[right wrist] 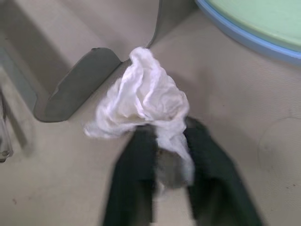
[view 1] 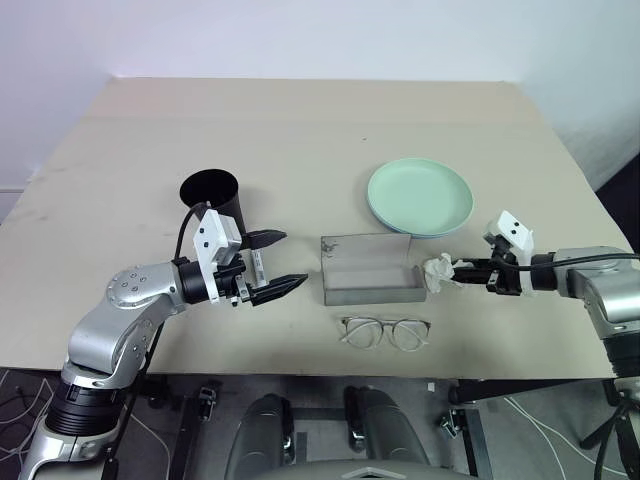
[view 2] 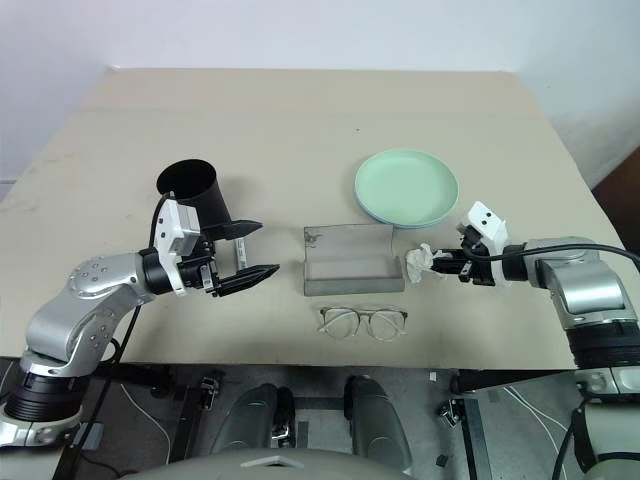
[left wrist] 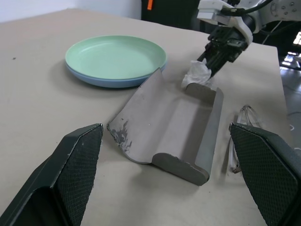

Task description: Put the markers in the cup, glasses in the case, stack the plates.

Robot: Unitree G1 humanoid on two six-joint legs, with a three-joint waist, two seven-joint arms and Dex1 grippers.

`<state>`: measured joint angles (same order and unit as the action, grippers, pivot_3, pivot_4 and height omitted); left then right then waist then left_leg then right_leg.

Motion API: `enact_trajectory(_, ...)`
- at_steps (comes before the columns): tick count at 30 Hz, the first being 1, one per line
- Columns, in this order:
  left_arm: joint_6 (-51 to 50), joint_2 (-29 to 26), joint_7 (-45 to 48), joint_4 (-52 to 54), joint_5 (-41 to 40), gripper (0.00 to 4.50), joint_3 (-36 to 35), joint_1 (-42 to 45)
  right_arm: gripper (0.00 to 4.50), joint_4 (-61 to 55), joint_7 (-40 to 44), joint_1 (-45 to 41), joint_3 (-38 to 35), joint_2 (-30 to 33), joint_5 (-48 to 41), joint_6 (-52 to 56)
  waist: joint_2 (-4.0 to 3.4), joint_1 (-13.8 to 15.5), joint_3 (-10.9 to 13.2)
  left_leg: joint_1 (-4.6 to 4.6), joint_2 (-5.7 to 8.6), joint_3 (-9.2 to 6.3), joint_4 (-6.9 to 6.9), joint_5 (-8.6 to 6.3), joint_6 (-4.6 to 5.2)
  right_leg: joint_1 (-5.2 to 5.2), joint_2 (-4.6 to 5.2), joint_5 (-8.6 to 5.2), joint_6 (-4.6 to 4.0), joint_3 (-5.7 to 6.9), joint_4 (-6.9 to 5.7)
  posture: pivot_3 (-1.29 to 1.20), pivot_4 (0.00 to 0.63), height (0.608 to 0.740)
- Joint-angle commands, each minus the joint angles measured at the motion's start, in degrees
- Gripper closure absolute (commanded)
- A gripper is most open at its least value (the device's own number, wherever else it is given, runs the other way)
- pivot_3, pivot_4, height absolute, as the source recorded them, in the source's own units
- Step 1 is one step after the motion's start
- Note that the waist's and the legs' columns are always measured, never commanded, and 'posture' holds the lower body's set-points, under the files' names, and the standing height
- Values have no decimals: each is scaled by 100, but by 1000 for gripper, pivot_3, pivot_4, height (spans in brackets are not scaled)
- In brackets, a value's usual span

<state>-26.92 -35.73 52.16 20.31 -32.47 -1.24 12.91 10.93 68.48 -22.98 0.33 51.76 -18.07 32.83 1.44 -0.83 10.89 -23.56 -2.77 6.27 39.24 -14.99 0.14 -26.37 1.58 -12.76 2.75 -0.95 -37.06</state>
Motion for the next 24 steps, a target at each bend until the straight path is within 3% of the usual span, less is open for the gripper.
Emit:
enact_trajectory(1,62,-47,-7,110,4,0,-95,9,4482,-312,79,-123,-475,204,-296,64,0,-2,0,0,0,0,0,0,0,0,0,0,0,0,0,0,150,701)
enact_trajectory(9,44,-44,-61,129,-7,0,-118,20,4482,719,-764,-1649,-1048,-40,-412,124,1,-32,2,3,-1,1,0,0,0,-3,-2,0,-1,-3,0,0,150,701)
enact_trajectory(21,5,-37,-220,276,-46,0,-146,-49,4482,4280,-1857,-3769,-114,-1419,952,-1115,2,-24,2,-31,4,3,-5,1,2,-27,0,13,-20,-3,3,0,150,701)
enact_trajectory(24,-14,-61,-266,318,-62,0,-189,-78,3814,4651,-1726,-3981,-108,-1537,1034,-1273,1,-19,2,-60,4,2,-3,1,2,-48,-2,15,-18,-2,2,0,150,701)
